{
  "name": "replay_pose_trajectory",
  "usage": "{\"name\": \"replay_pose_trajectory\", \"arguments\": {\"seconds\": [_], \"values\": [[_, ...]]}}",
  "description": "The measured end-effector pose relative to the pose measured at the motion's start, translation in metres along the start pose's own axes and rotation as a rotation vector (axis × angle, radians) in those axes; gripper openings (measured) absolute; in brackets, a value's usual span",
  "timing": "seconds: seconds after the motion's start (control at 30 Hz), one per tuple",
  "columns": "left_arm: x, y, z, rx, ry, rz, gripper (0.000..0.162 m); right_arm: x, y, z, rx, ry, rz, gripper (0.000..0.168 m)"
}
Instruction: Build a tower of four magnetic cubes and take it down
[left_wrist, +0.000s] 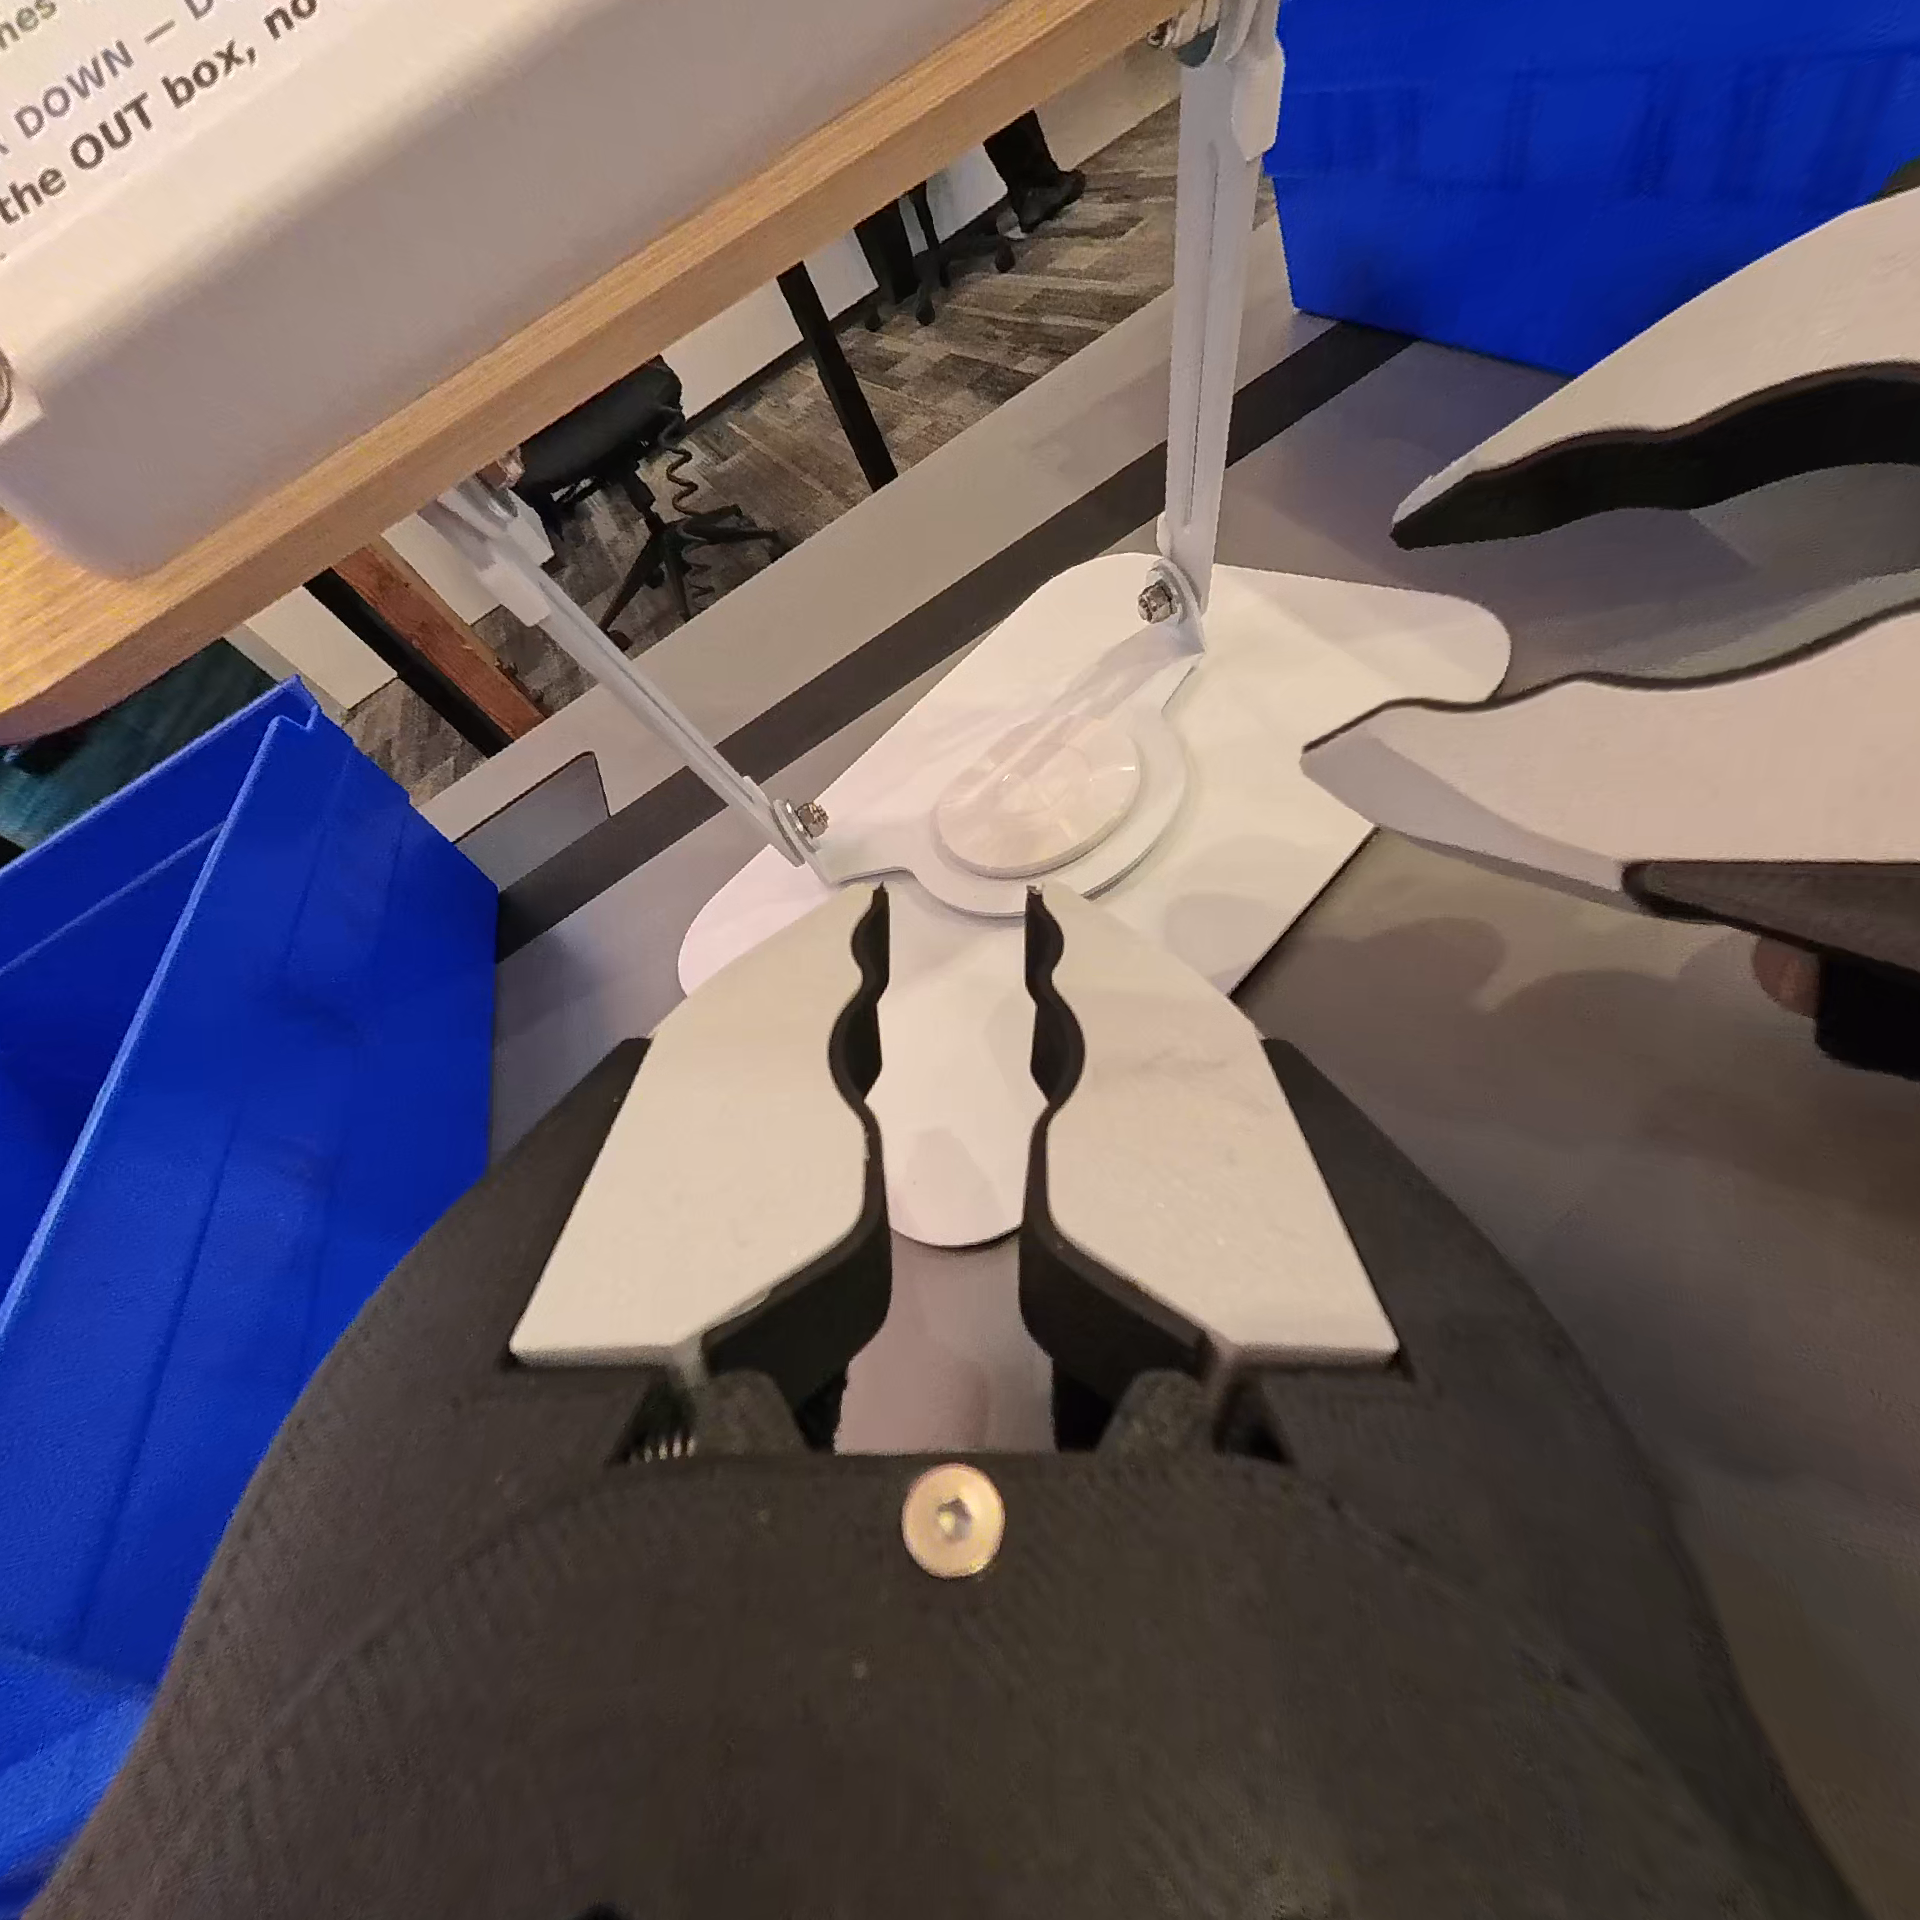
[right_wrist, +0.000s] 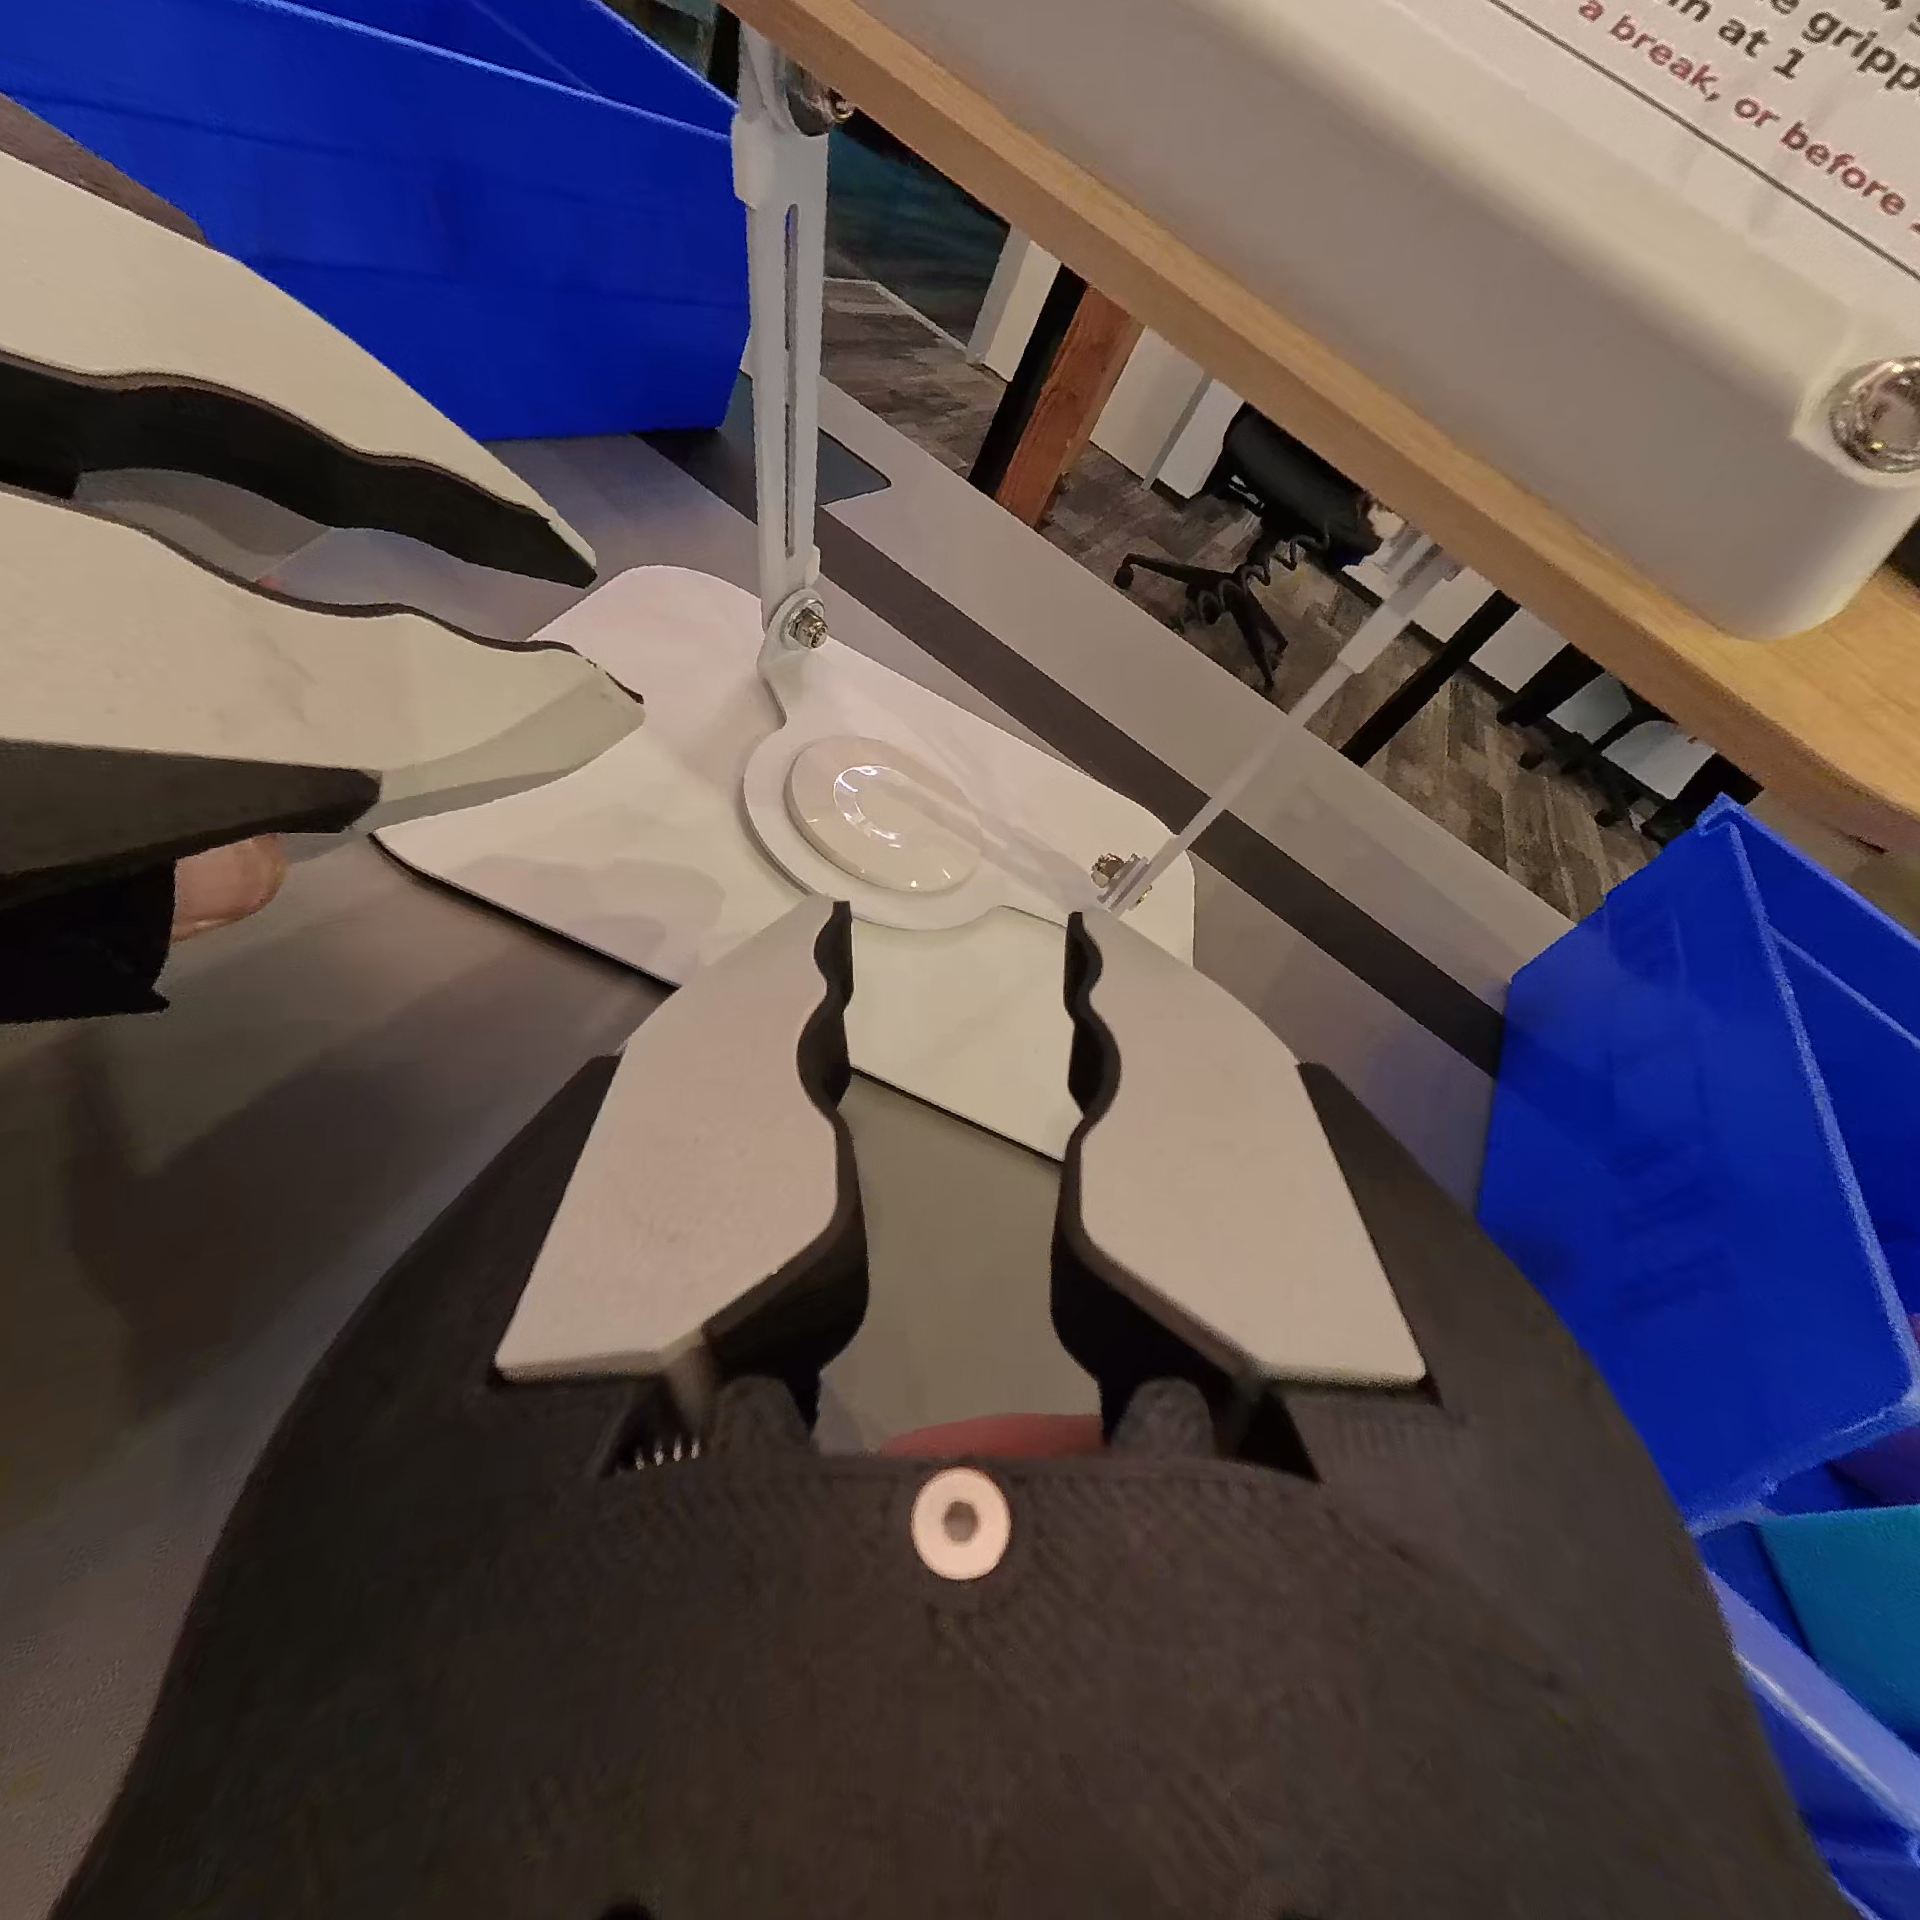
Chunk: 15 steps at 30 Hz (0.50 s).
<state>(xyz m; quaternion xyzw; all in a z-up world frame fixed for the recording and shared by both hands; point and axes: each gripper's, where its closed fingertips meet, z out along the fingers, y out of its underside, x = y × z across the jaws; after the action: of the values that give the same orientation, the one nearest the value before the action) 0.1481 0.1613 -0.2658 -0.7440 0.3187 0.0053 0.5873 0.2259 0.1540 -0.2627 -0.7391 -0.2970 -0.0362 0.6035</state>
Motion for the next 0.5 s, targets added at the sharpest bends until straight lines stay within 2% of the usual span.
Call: {"name": "replay_pose_trajectory", "arguments": {"seconds": [0.5], "values": [[-0.0007,0.0008,0.0006,-0.006,-0.008,0.004,0.025,-0.003,0.0001,0.0002,0.001,-0.006,-0.028,0.042]]}}
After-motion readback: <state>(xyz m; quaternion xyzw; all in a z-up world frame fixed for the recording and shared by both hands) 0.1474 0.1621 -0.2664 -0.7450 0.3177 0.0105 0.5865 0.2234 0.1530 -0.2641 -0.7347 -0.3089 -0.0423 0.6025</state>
